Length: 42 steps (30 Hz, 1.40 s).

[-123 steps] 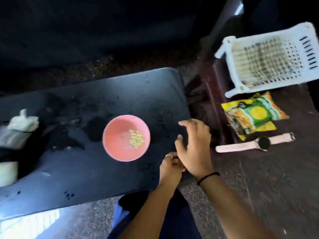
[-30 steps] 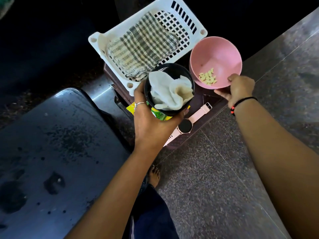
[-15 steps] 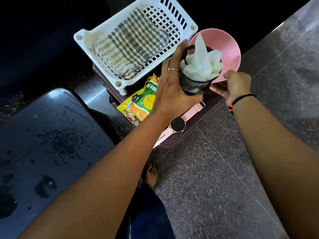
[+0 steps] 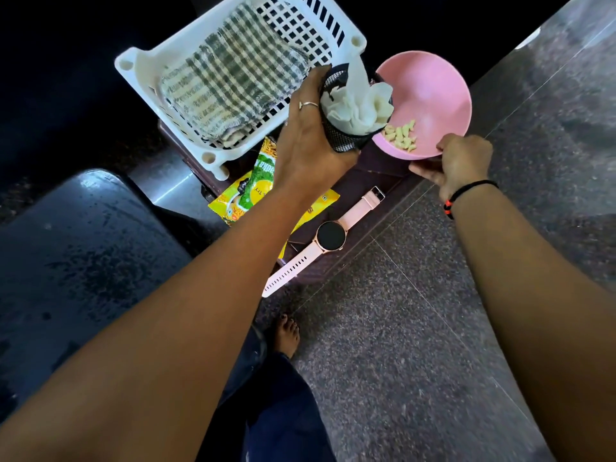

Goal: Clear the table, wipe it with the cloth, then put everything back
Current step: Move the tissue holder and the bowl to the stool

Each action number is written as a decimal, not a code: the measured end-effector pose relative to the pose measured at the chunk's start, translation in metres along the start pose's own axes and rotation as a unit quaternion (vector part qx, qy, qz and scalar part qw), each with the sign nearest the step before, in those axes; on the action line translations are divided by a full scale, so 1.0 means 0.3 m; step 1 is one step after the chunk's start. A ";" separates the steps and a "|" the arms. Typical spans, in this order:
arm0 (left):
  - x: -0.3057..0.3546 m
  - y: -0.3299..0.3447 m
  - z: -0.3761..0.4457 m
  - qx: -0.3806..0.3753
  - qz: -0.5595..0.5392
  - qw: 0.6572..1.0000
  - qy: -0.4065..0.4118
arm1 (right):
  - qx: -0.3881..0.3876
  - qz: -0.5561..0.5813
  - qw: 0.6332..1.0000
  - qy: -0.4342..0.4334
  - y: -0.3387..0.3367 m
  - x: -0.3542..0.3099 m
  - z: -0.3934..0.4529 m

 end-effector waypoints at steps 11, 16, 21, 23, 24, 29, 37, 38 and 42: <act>-0.009 0.002 0.048 -0.034 0.256 0.965 -0.049 | -0.009 -0.047 0.999 -0.006 -0.001 0.011 0.009; 0.004 -0.003 0.050 -0.006 0.310 0.948 -0.076 | -0.025 -0.066 0.997 0.005 0.011 0.001 0.014; 0.019 -0.028 0.046 -0.024 0.297 0.951 -0.085 | -0.068 -0.103 0.992 0.023 0.016 -0.001 -0.001; 0.022 -0.047 0.037 -0.021 0.282 0.956 -0.082 | -0.071 -0.106 0.992 0.023 0.017 -0.003 -0.014; 0.021 -0.057 0.029 -0.016 0.270 0.959 -0.078 | -0.069 -0.108 0.992 0.021 0.016 -0.003 -0.019; 0.001 -0.122 -0.046 0.054 0.185 0.980 -0.043 | -0.017 -0.111 0.993 -0.022 0.001 0.008 -0.057; -0.098 -0.325 -0.189 0.235 0.059 0.970 0.002 | 0.138 -0.253 0.858 -0.426 0.085 -0.166 -0.273; -0.124 -0.374 -0.212 0.258 0.052 0.965 0.001 | 0.118 -0.236 0.841 -0.472 0.137 -0.196 -0.332; -0.266 -0.574 -0.323 0.316 0.028 0.948 -0.040 | 0.040 -0.218 0.773 -0.595 0.368 -0.219 -0.574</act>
Point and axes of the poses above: each hand's wrist, its own z-axis towards the middle knuckle, its own y-axis out of the palm, x = y × z, the point moved 2 cm from there along z, towards the middle knuckle, and after that the axes turned 9 degrees about -y, right-handed, at the moved point
